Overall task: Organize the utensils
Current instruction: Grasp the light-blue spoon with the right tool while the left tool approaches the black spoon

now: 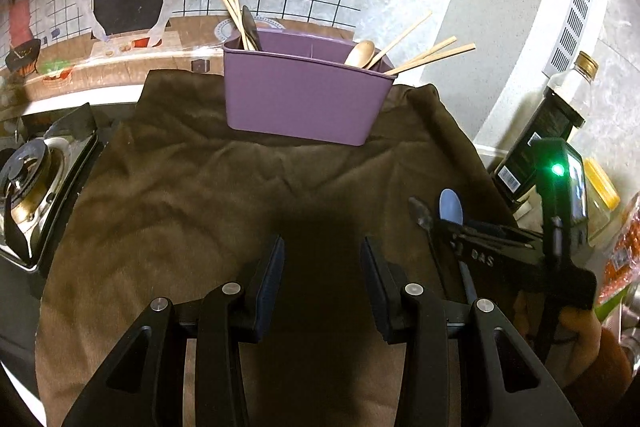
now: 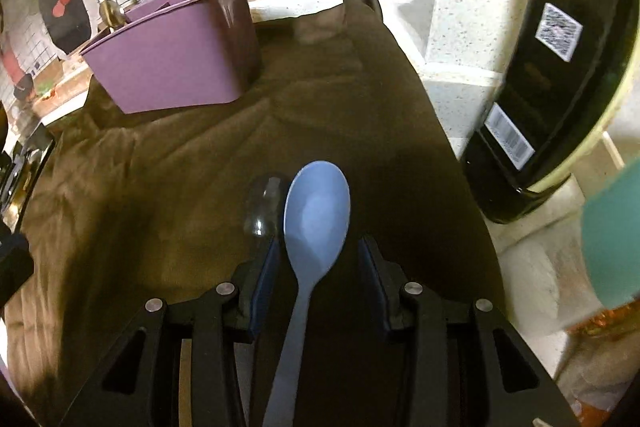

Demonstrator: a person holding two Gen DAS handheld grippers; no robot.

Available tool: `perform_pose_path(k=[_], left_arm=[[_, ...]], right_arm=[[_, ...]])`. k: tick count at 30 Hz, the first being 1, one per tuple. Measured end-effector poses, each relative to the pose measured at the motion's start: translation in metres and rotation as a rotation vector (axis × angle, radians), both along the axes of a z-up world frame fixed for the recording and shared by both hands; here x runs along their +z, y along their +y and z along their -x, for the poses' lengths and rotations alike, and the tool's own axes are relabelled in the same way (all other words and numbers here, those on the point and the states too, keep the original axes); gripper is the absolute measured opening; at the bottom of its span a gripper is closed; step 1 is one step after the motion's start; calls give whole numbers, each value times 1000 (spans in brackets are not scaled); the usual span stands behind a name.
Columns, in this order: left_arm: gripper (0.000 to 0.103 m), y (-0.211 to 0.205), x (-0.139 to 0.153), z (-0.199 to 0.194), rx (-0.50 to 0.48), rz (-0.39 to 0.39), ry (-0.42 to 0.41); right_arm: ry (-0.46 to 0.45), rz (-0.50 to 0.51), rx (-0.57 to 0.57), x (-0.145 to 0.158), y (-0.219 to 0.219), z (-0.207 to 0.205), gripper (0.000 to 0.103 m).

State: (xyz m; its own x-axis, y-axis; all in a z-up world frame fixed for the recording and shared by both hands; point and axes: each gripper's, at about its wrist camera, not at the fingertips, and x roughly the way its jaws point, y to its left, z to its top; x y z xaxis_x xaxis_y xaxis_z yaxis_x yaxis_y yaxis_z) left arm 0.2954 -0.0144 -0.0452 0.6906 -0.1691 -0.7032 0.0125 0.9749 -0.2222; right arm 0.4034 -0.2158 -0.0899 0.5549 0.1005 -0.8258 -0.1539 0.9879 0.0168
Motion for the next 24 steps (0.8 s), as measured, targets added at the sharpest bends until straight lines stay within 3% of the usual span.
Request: perform_pose_path(k=[5,9,18,24], left_arm=[[41,-1,0,-2,-3,3,7],[41,-5,-1,-5,-12,2,17],[41,-31,-4,-20,-52,-7,41],[41,-55,-9,-37,-114,14,70]], right_arm=[[-2,29,5,-2,10,-11,39],[-7,32,7,2,9,-6,31],[-164,-88,-63,60,-34,41,31],[-241,-123,-98,83,-53,70,31]])
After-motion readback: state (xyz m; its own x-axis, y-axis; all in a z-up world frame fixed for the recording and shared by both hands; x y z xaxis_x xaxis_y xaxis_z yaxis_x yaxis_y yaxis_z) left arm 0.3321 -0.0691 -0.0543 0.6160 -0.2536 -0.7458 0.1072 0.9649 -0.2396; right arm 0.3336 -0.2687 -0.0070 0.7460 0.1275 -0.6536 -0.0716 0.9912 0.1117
